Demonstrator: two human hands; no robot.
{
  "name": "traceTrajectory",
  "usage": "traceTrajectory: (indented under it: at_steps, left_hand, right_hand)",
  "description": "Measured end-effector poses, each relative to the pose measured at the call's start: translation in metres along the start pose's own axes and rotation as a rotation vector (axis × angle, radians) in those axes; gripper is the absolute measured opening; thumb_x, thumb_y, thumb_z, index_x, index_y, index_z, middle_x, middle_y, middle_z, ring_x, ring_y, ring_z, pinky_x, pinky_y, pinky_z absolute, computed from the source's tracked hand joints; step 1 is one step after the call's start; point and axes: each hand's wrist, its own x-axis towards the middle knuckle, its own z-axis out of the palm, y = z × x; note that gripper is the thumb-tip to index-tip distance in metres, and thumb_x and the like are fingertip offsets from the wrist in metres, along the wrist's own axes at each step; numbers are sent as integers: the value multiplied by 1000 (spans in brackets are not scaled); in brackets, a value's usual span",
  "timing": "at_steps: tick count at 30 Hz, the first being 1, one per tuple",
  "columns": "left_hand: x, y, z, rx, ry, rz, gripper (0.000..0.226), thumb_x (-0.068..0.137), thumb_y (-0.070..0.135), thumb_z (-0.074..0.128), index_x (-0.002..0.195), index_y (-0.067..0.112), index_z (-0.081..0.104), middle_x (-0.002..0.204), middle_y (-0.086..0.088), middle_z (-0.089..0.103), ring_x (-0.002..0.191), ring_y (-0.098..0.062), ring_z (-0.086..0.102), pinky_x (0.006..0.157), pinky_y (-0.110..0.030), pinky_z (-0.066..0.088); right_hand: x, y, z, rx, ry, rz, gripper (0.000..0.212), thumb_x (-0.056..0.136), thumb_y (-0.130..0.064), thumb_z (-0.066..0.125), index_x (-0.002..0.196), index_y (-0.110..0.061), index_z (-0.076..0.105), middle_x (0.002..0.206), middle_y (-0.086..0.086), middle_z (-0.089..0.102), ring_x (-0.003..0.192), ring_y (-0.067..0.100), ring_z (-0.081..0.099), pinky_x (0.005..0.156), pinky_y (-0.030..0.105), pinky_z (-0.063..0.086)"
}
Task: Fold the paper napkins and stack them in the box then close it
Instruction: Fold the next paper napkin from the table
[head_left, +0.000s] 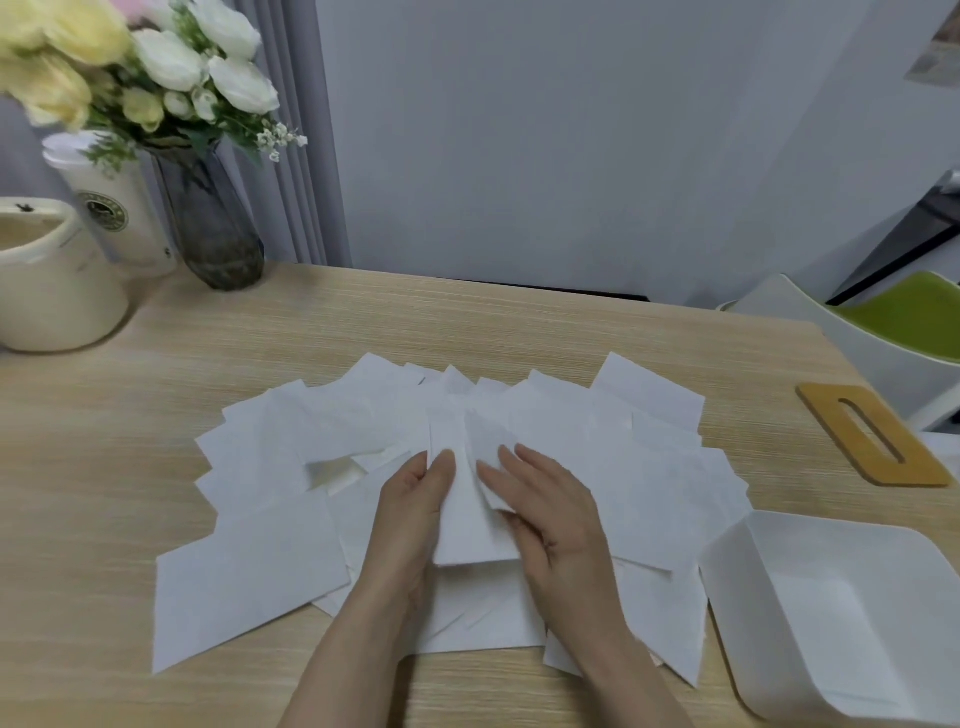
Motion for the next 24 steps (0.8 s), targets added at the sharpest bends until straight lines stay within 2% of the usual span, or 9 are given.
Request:
traceTrajectory:
  at_steps: [2, 5, 9, 13, 16, 17, 19, 21, 24]
  left_hand:
    - [0, 1, 0, -39, -36, -15, 24, 100, 27, 54, 102, 14, 74, 101, -7, 76, 94, -22, 73, 77, -33, 56]
    - [0, 1, 0, -45, -57, -30, 22, 96, 26, 60, 108, 11, 71, 101, -9, 76, 93, -25, 73, 69, -30, 59]
    - [1, -3, 0, -29, -24, -16, 19, 93, 8, 62, 110, 10, 69, 100, -8, 76, 91, -25, 74, 70, -33, 58]
    - [2, -2, 2, -25, -28, 8, 20, 91, 8, 65, 109, 13, 70, 102, -6, 76, 93, -24, 73, 76, -35, 58]
    - [2, 0, 2, 10, -70, 25, 19, 91, 10, 65, 108, 16, 71, 103, -4, 76, 94, -22, 73, 80, -38, 57]
    - [2, 0, 2, 22, -84, 31, 18, 91, 10, 65, 108, 16, 71, 103, -4, 76, 95, -22, 73, 80, -38, 57]
    - [1, 0, 3, 40, -95, 41, 17, 93, 12, 63, 108, 17, 71, 103, -3, 76, 95, -21, 73, 78, -36, 57]
    - [1, -1, 5, 36, -84, 36, 17, 97, 16, 58, 107, 18, 71, 102, -1, 76, 95, -19, 73, 77, -33, 56]
    - [2, -1, 7, 10, -44, 4, 23, 102, 22, 50, 100, 19, 73, 101, -1, 77, 94, -18, 73, 81, -35, 55]
  right_hand:
    - [-1, 2, 1, -32, -42, -40, 35, 90, -18, 55, 122, -30, 63, 132, -10, 57, 130, 9, 44, 108, 37, 28]
    - [-2, 4, -1, -63, -99, -89, 30, 87, -39, 54, 109, -29, 72, 129, -10, 59, 128, 9, 46, 109, 39, 26]
    - [-3, -4, -7, 148, -108, 86, 33, 78, -54, 62, 104, -37, 72, 132, -21, 55, 132, -2, 39, 114, 35, 24]
    - [4, -10, -16, 371, 130, 457, 40, 80, -49, 69, 119, -46, 59, 129, -23, 55, 118, -9, 49, 93, 16, 43]
    - [14, -5, -26, 488, 47, 789, 46, 81, -37, 72, 122, -36, 52, 107, -21, 62, 87, -19, 58, 69, 10, 45]
    - [16, -1, -29, 584, 12, 845, 35, 81, -33, 73, 113, -31, 57, 96, -18, 68, 80, -15, 62, 63, 9, 46]
    - [19, 2, -33, 699, 1, 874, 16, 83, -25, 72, 98, -18, 69, 84, -7, 75, 79, 5, 71, 60, 14, 51]
    - [18, 4, -33, 647, 81, 844, 7, 84, -19, 70, 89, -14, 73, 82, 2, 75, 83, 21, 71, 65, 25, 55]
    - [18, 7, -32, 531, 236, 773, 8, 88, -17, 66, 85, -16, 73, 80, 2, 74, 81, 25, 69, 73, 35, 55]
